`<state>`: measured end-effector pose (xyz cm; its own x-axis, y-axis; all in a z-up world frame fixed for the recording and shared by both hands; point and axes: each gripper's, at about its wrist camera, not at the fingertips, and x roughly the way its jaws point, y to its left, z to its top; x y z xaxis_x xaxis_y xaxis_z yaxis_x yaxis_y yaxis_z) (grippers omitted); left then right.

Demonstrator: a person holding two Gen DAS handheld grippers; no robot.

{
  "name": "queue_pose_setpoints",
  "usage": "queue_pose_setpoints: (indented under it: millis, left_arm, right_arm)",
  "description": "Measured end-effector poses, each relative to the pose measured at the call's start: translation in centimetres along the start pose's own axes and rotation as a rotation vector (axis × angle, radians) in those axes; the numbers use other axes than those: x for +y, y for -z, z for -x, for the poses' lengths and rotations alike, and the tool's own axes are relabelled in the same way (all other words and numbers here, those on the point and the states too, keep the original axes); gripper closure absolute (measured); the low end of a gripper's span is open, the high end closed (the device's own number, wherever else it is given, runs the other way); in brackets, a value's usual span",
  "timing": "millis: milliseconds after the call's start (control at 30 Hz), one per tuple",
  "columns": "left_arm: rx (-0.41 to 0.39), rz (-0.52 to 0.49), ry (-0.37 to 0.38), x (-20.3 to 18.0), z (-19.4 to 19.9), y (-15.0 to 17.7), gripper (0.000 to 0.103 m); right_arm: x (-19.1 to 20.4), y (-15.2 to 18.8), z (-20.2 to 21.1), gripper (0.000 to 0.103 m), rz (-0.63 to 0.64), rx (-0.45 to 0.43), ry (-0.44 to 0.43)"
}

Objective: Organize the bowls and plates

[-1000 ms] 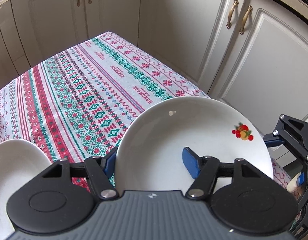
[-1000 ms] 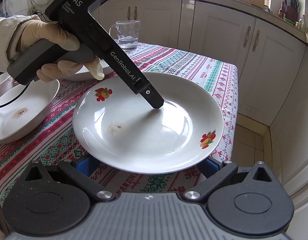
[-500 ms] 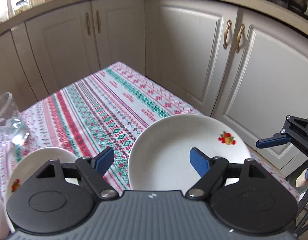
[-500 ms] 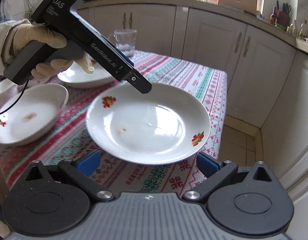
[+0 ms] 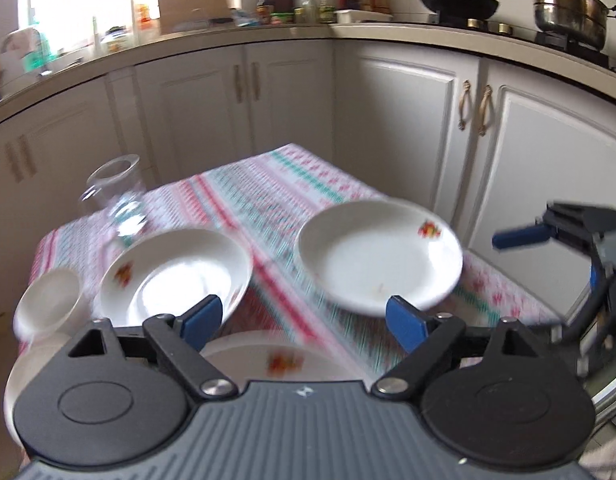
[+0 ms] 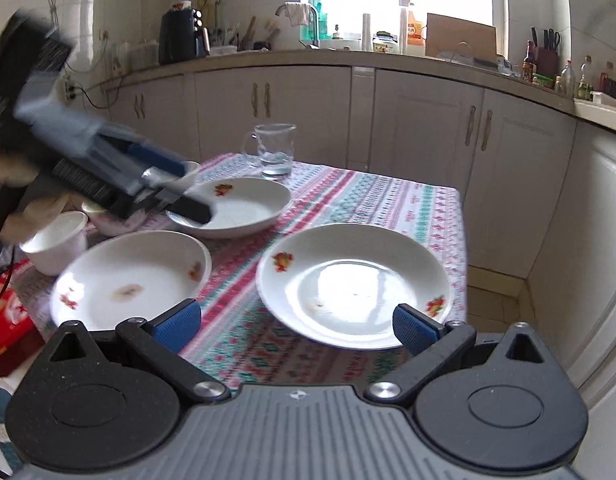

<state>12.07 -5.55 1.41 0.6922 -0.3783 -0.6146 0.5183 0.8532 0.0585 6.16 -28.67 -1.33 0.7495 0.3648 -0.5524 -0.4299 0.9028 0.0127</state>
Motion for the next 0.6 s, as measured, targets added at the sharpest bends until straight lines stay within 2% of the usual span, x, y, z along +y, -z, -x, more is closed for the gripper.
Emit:
queue_pose_setpoints:
  millis: [167, 333, 367, 467, 600]
  left_arm:
    - [0.033, -0.014, -0.095, 0.0, 3.0, 5.3, 0.014]
    - [0.112, 0.081, -0.079, 1.0, 4.3, 9.7, 0.014]
    - [0.118, 0.09, -0.083, 1.1, 4.2, 10.3, 0.011]
    - [0.133, 0.12, -0.085, 1.7, 4.3, 11.7, 0.01]
    - [0.111, 0.123, -0.054, 1.9, 4.4, 12.4, 0.01]
  right_arm:
    - [1.5, 0.4, 0.0, 0.0, -0.008, -0.003, -0.029]
    - [3.3, 0.8, -0.5, 0.0, 0.005, 0.021, -0.063]
    - [3.7, 0.8, -0.5, 0.0, 0.012, 0.026, -0.069]
    - [4.5, 0.6, -0.8, 0.0, 0.032, 0.041, -0.083]
    - [5.2, 0.2, -1.2, 0.0, 0.065, 0.065, -0.079]
